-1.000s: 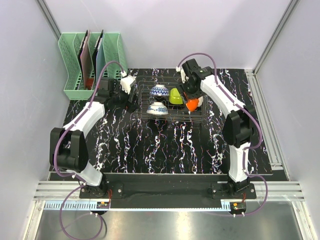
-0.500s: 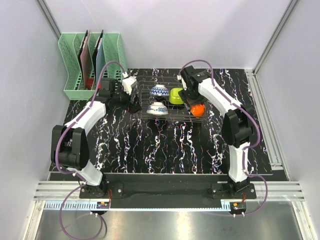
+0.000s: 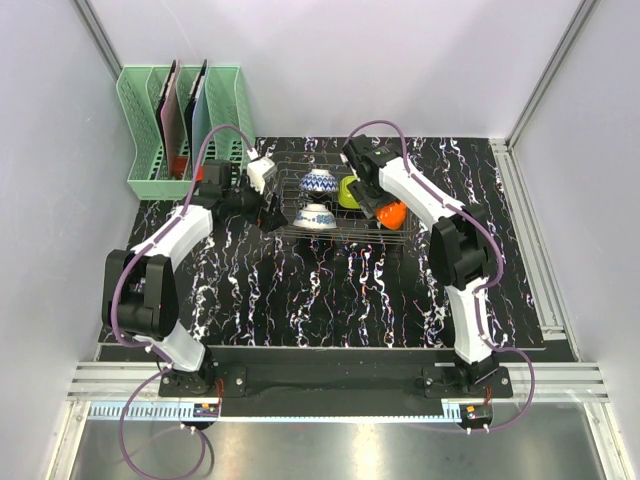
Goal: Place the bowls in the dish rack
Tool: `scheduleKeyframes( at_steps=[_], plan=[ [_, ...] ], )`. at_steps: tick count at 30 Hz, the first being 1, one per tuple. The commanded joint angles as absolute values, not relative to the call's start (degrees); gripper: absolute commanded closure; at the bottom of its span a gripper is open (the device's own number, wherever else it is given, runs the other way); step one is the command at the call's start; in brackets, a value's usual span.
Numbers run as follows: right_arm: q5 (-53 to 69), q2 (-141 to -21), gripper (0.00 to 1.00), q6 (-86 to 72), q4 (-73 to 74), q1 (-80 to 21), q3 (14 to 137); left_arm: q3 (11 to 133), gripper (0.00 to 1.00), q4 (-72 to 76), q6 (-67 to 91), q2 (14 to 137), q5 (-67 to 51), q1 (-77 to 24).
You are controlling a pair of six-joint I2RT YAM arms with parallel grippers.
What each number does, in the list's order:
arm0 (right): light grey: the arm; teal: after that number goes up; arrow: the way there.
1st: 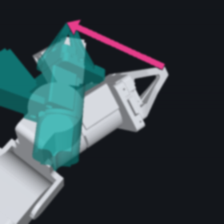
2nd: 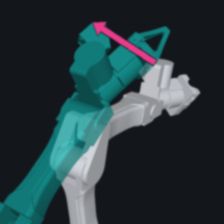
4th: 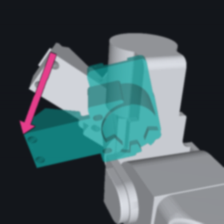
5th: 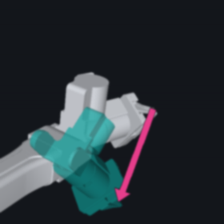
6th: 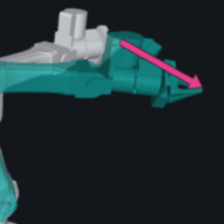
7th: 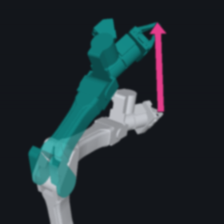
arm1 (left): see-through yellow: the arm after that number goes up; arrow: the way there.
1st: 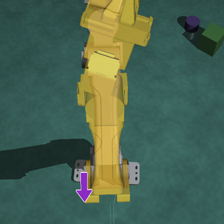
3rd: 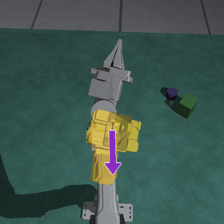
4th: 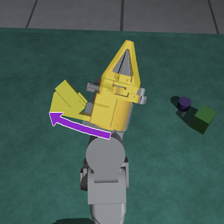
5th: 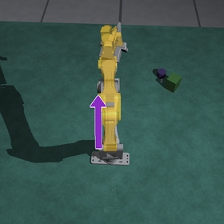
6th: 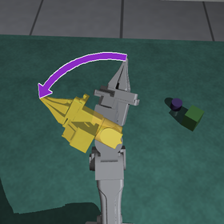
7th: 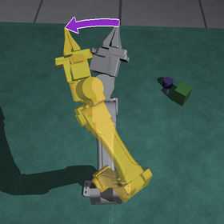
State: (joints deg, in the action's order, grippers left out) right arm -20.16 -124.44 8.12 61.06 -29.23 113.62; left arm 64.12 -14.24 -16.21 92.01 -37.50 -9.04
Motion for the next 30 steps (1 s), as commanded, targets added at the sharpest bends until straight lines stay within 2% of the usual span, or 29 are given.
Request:
scheduleKeyframes(
  at_steps=[1, 11, 28, 30],
  plan=[
    [-20.13, -126.74, 1.0, 8.35, 60.91, -30.06, 114.88, 63.81, 0.01, -11.78, -16.09, 91.05, -39.2, -9.14],
    [-20.12, -123.66, 1.0, 10.28, 61.52, -33.84, 109.25, 63.81, 0.01, -11.78, -16.0, 90.97, -39.11, -9.23],
    [-22.68, -132.27, 1.0, 5.36, 60.38, -39.37, 110.48, 63.11, 0.01, -11.69, -16.7, 89.21, -38.32, -9.14],
    [-22.33, -132.8, 0.95, 5.1, 60.38, -39.46, 110.65, 62.84, 0.01, -11.78, -17.05, 88.86, -37.88, -9.14]
  ],
)
